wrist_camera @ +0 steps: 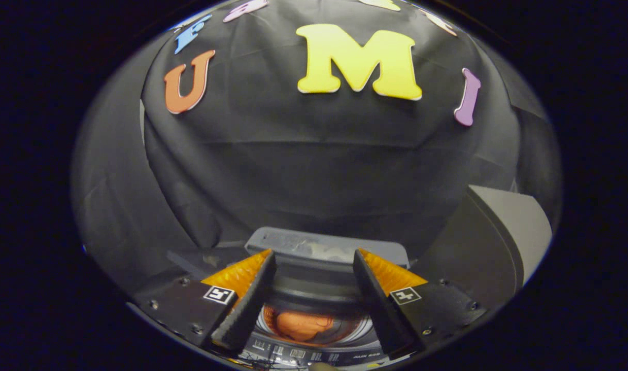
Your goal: Put the clothes into the washing machine and then close the washing machine lid.
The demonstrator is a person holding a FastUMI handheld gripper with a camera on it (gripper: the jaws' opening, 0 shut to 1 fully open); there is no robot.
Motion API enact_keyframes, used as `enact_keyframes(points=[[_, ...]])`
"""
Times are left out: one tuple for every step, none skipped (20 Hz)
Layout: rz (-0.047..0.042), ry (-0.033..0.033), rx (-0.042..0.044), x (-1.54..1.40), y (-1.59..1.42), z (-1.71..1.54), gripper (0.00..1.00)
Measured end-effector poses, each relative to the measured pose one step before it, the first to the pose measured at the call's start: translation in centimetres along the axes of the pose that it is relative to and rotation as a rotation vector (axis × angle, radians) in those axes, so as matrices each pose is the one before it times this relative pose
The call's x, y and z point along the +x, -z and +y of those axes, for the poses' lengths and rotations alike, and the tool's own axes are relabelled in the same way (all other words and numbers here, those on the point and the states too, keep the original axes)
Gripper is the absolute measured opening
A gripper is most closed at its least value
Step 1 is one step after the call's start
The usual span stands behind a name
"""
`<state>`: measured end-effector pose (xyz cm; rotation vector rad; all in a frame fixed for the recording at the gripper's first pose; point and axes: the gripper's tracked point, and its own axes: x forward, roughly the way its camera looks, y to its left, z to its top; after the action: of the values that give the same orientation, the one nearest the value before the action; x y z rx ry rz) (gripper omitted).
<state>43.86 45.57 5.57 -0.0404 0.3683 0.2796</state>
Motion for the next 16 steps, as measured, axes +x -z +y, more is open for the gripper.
enact_keyframes(points=[[0.02096,-0.00341,0.00098,0.252,1.197,0.234,0.95],[0.01667,0.00085,-0.00843,0.429,0.564,-0.145,0.95],[0.01678,-0.00332,-0.00765,-0.182,0.685,0.093,0.95],[0.0152,-0.00855,-0.00398,-0.097,0.552,0.244,0.95],[0.01082,-0.003,-0.00413,-0.061,0.376,0.055,0.95],[0.00997,-0.0016,-0.00198,0.155,0.219,-0.061,0.96],[0.00875,-0.00175,-0.00088,-0.138,0.178,-0.048,0.96],[0.00514,-0.00413,0.00067,0.078,0.034,-0.029,0.96],[0.00423,-0.00455,-0.00117,-0.029,-0.033,-0.038,0.96],[0.00451,-0.00897,-0.00108,-0.255,-0.019,-0.055,0.95],[-0.00104,-0.00666,0.00251,-0.285,-0.002,-0.112,0.96],[-0.0027,-0.00716,-0.00165,-0.45,-0.037,-0.097,0.96],[-0.00195,-0.00423,-0.00429,-0.481,0.062,-0.161,0.96],[-0.00478,-0.00981,-0.00438,-0.633,-0.022,-0.097,0.96],[-0.00707,-0.00405,-0.0045,-0.836,0.017,-0.194,0.96],[-0.01398,0.00415,-0.00028,-1.054,-0.175,-0.467,0.96]])
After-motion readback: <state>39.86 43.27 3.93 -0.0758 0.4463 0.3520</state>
